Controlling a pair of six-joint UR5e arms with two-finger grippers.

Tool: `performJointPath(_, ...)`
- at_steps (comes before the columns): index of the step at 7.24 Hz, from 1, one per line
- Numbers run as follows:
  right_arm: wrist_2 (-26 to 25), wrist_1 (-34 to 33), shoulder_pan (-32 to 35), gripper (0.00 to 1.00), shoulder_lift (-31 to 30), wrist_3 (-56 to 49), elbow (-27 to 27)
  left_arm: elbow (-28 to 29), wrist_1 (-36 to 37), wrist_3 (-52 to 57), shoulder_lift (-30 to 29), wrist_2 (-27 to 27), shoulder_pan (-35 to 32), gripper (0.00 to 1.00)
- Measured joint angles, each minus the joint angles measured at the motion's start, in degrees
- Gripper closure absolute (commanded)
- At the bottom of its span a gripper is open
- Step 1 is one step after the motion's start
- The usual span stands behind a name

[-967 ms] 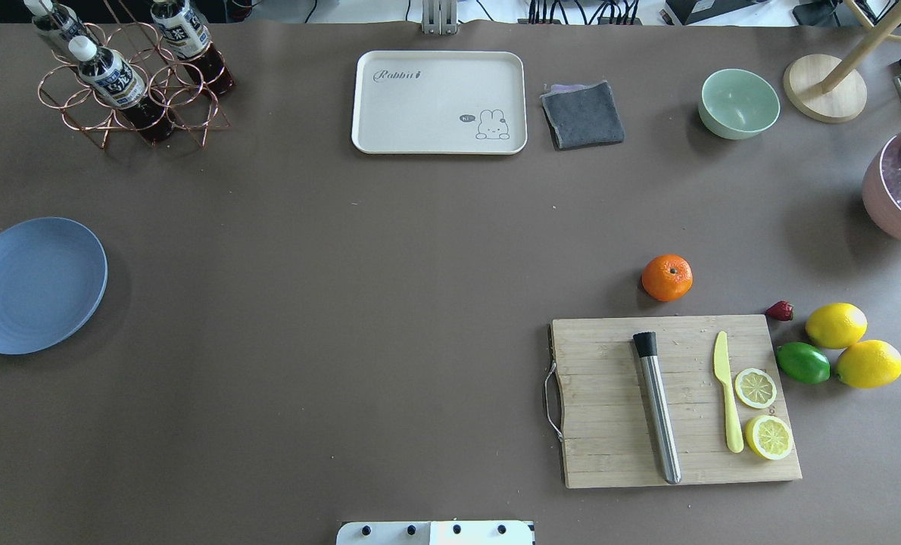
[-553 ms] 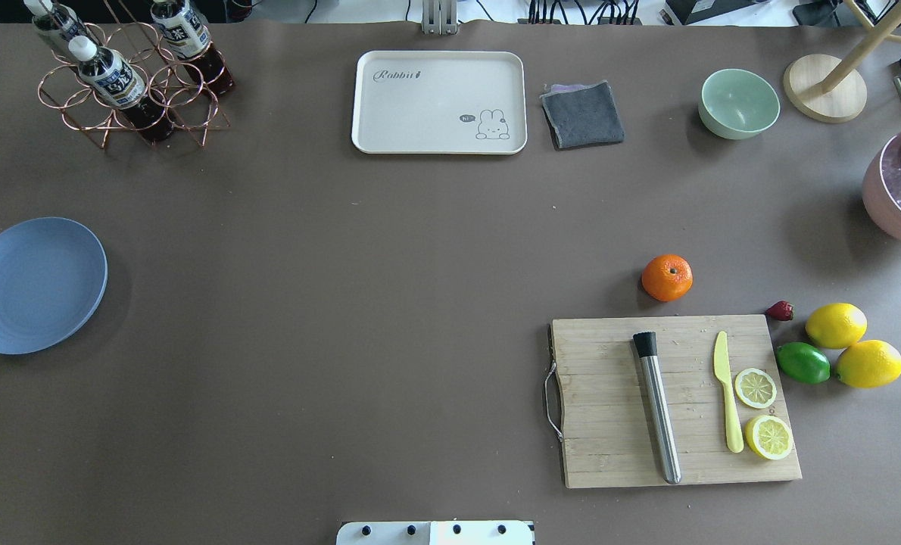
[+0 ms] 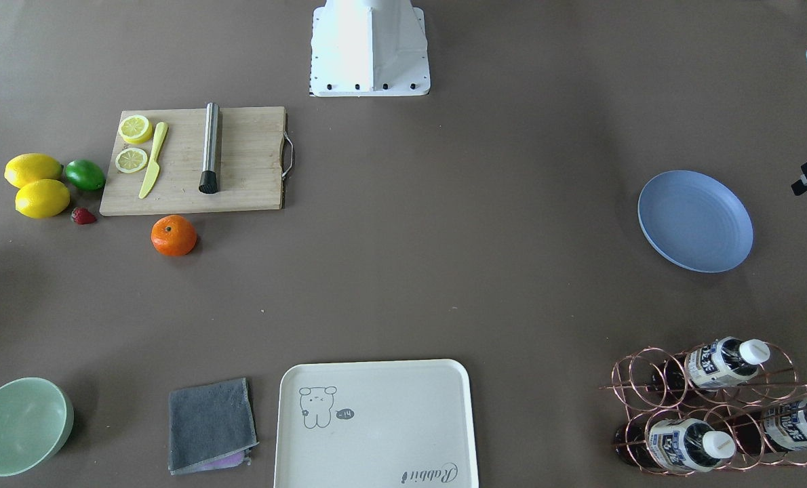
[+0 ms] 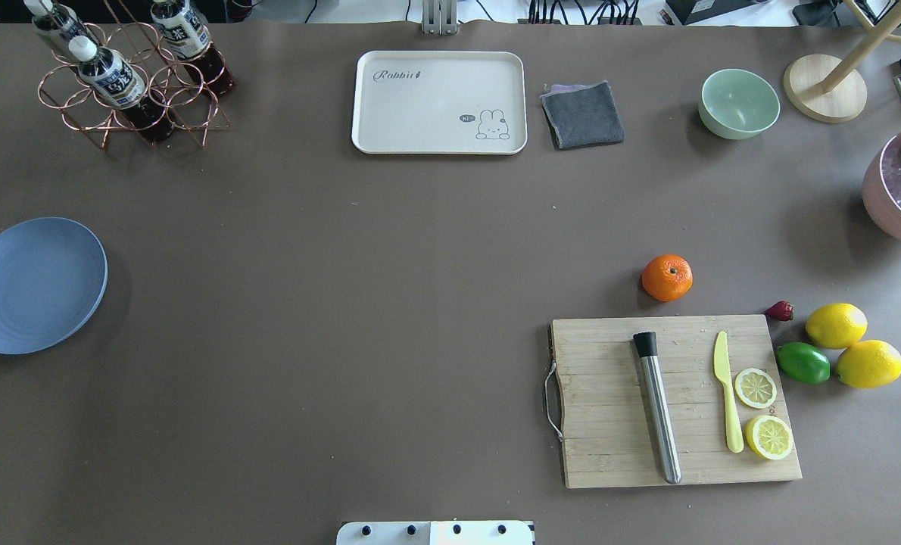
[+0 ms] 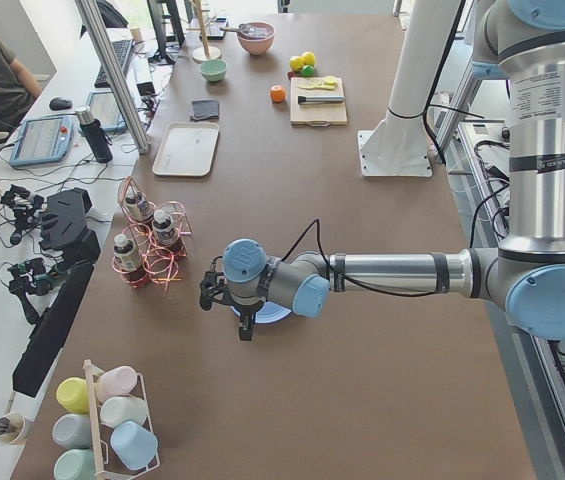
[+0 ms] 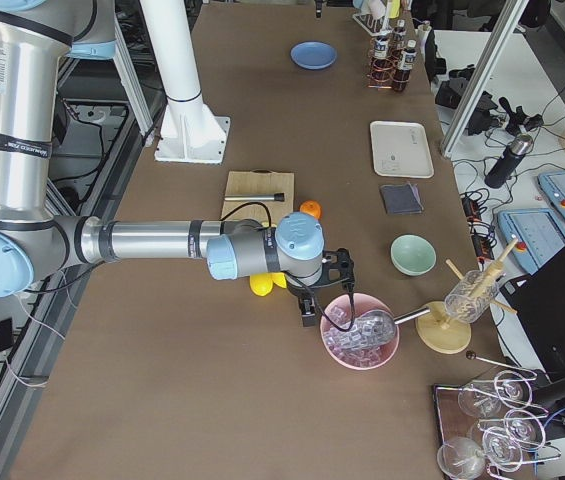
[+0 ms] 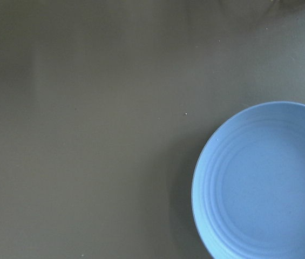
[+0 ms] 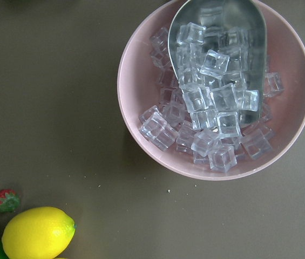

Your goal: Pick orange to plate

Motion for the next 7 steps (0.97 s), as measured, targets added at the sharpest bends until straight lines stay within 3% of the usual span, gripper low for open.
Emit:
performJointPath(2, 1.00, 0.10, -0.03, 0.00, -0.04, 0.01, -0.13, 3.17, -7.02, -6.40, -0.60, 0.08, 3.20, 0.03)
performJointPath(7, 1.66, 0.14, -0.51, 0.00, -0.30, -0.14, -0.14, 11.76, -14.15, -10.05, -4.11, 0.47, 8.88, 0.04)
